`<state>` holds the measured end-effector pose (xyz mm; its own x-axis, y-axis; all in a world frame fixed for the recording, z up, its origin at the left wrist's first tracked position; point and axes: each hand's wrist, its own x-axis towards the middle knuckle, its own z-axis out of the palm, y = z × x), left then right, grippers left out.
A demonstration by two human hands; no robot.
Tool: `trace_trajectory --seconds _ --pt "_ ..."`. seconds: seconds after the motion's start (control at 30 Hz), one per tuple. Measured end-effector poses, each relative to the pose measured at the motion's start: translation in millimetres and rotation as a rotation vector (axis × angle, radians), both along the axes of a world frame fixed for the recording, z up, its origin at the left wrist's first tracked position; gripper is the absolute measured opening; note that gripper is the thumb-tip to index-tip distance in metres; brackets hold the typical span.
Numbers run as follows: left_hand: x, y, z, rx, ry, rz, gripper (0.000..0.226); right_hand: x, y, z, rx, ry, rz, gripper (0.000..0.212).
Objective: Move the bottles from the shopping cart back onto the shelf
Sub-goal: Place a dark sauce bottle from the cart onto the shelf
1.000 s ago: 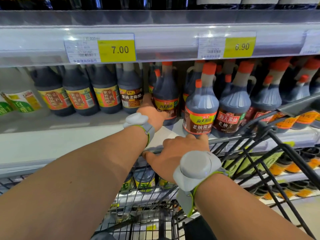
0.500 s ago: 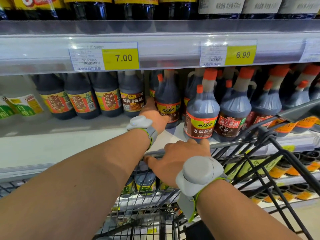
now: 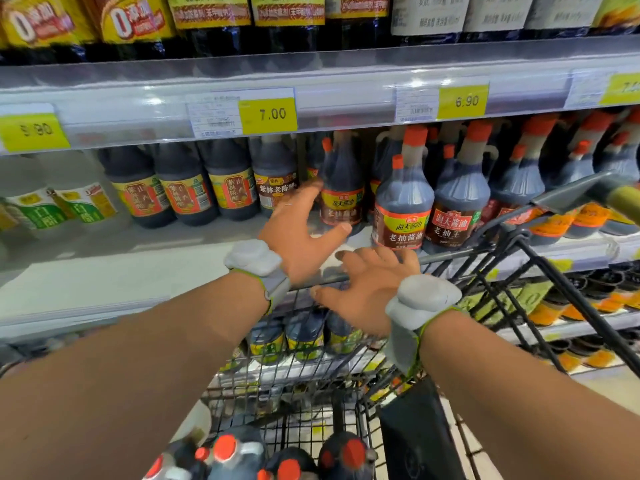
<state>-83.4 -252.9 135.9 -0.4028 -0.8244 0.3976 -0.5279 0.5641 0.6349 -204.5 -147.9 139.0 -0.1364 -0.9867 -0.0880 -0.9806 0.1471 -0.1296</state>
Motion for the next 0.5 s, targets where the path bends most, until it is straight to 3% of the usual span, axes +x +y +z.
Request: trace_trajectory --seconds 0.27,0.5 --pt "63 66 0 -0.251 -0.442 -0.013 0.09 18 46 -22 -0.303 -0.205 0.061 0.087" --pt "97 118 -28 -0.22 -0.559 -0.073 0.096 21 109 -68 -0.24 -0.354 0.158 0.101"
